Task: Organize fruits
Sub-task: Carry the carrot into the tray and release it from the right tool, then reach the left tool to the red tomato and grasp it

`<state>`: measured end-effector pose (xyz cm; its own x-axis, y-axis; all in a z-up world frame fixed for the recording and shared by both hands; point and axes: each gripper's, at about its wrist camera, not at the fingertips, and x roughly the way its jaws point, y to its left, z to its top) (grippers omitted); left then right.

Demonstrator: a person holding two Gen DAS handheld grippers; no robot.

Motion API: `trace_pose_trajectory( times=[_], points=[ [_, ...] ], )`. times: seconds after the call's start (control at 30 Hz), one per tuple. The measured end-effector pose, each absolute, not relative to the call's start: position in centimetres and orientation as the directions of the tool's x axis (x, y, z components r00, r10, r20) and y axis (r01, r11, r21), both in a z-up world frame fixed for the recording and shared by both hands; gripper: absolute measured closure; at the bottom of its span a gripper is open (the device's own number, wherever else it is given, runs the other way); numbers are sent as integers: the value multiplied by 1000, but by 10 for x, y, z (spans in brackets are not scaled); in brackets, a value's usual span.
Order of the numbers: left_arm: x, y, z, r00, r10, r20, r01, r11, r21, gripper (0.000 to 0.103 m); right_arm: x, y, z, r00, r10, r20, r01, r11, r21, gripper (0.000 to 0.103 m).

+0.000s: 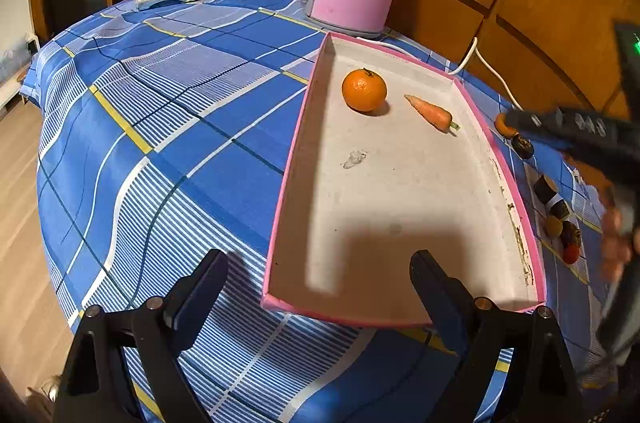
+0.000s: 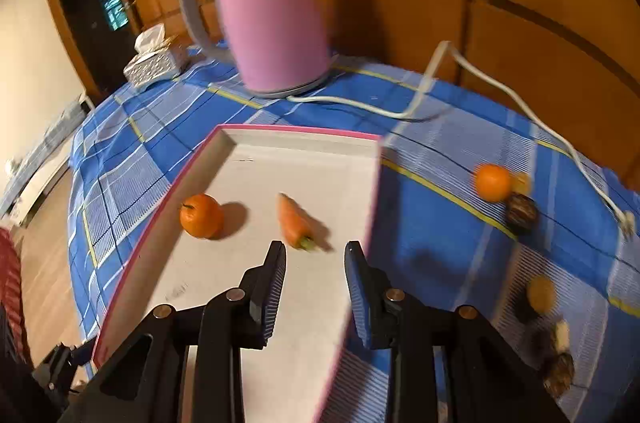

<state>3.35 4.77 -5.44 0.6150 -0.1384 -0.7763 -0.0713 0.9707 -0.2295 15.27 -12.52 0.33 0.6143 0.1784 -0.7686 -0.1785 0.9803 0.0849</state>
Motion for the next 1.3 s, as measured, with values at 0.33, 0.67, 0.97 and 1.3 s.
trace_pose_trajectory(
  times=[0.33,0.67,0.97,1.3],
  points=[
    [28,49,-47,633,-150,-759,-60,968,-242,9,90,-186,-5,641,59,-766,-15,998,65,72],
    [27,50,-44,643,-153,-751,-61,967,-248,9,37,-265,-25,608,-139,-782,258,966,29,72],
    [26,54,-35,664,-137,-735,-71,967,-244,9,0,-345,-41,484,-385,-786,619,785,-4,72],
    [38,37,2,692,-199,-694,40,970,-239,9,-6,-377,-54,433,-510,-743,727,685,-47,57]
  ],
)
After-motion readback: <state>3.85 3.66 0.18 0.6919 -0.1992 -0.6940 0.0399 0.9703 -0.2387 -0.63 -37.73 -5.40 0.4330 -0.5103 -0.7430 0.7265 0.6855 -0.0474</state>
